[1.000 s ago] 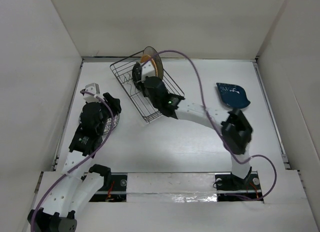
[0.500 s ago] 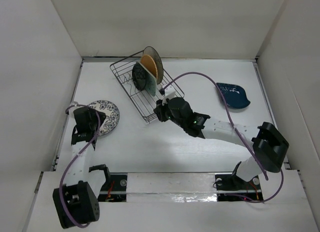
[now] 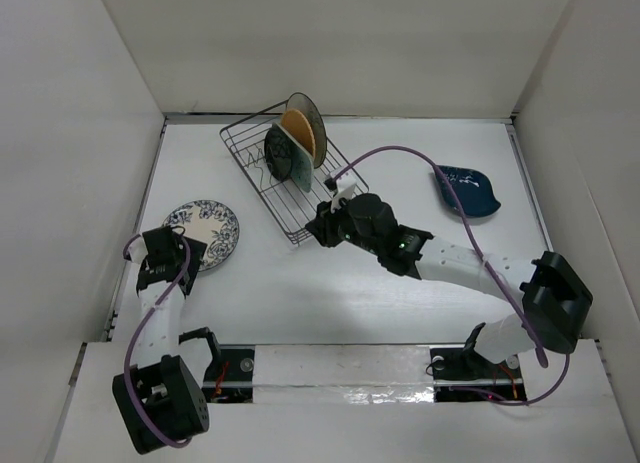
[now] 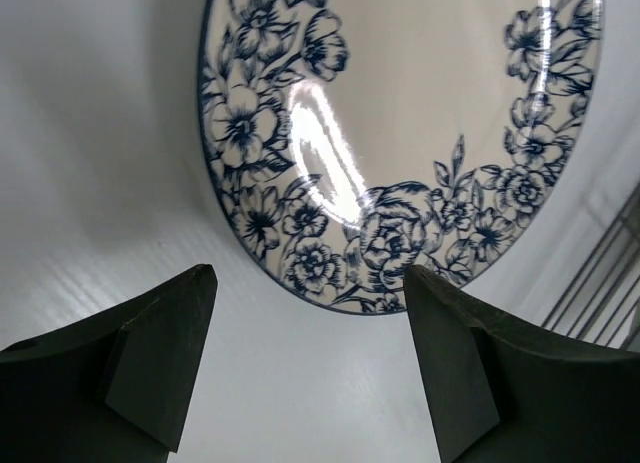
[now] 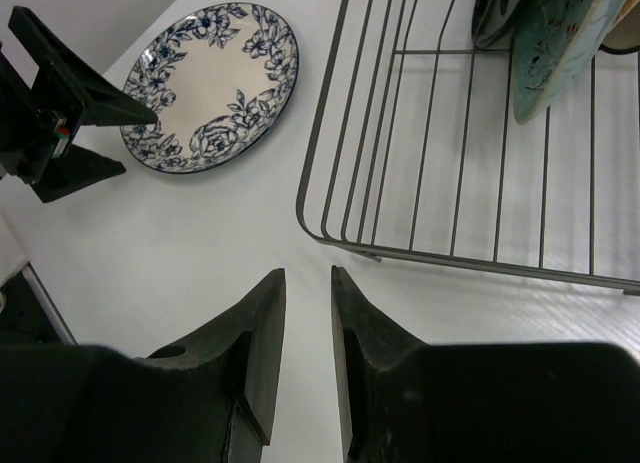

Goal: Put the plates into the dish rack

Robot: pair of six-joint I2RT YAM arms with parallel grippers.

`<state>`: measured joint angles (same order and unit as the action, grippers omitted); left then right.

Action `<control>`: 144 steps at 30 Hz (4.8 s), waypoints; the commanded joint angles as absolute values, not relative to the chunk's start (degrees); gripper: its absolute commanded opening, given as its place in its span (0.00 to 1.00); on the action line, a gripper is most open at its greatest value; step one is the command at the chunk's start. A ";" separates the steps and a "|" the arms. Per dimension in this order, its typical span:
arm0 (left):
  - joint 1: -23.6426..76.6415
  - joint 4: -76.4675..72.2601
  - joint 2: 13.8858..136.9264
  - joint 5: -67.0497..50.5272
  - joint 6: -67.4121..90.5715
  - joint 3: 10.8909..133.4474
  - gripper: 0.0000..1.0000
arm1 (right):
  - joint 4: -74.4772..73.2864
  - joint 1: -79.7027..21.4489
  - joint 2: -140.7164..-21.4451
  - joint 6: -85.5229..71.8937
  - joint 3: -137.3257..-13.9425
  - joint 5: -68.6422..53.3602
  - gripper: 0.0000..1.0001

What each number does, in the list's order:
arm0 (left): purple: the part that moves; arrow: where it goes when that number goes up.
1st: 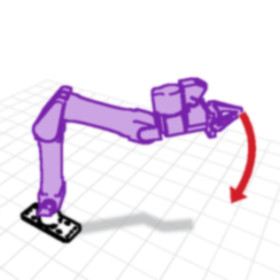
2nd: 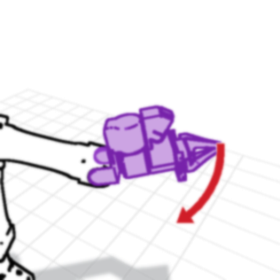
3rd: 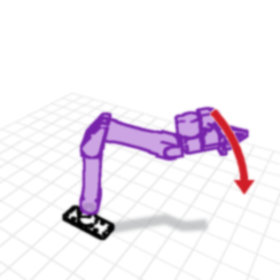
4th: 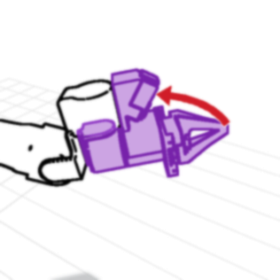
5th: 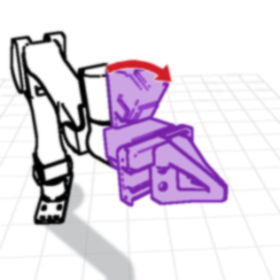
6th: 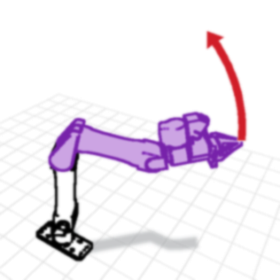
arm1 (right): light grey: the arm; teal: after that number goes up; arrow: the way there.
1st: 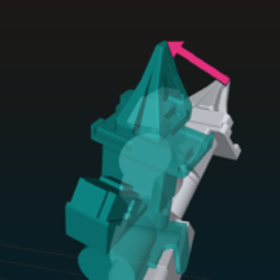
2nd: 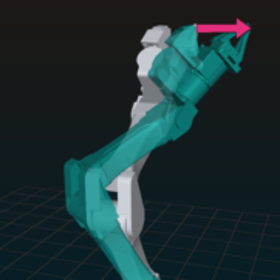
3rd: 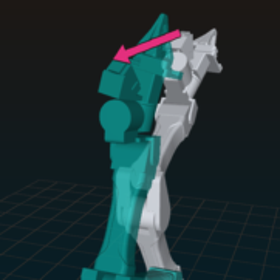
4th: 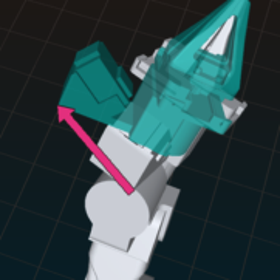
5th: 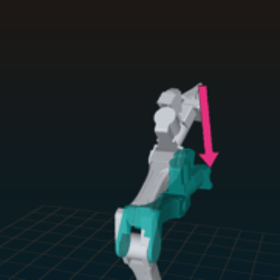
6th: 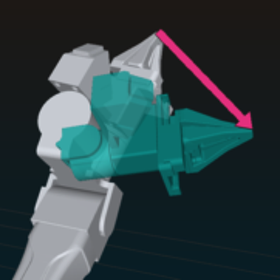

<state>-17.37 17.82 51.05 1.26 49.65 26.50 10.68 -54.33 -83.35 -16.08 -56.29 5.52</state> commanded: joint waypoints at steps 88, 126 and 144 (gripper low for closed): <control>-28.57 -29.18 47.02 -38.67 63.63 35.59 0.00 | -6.59 -40.43 -121.81 -25.22 -117.59 -25.05 1.00; -3.87 -0.27 44.21 -18.24 28.92 43.86 0.99 | 17.76 -37.62 -102.30 -32.70 -94.48 -7.13 0.00; 3.87 0.35 37.35 -7.91 20.83 40.25 0.99 | 2.28 -47.45 -123.64 3.94 -127.25 28.82 0.00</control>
<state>3.68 1.61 37.54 -8.05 23.00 40.84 -4.47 -45.69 -122.80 -4.75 -120.60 20.27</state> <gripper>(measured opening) 0.989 0.261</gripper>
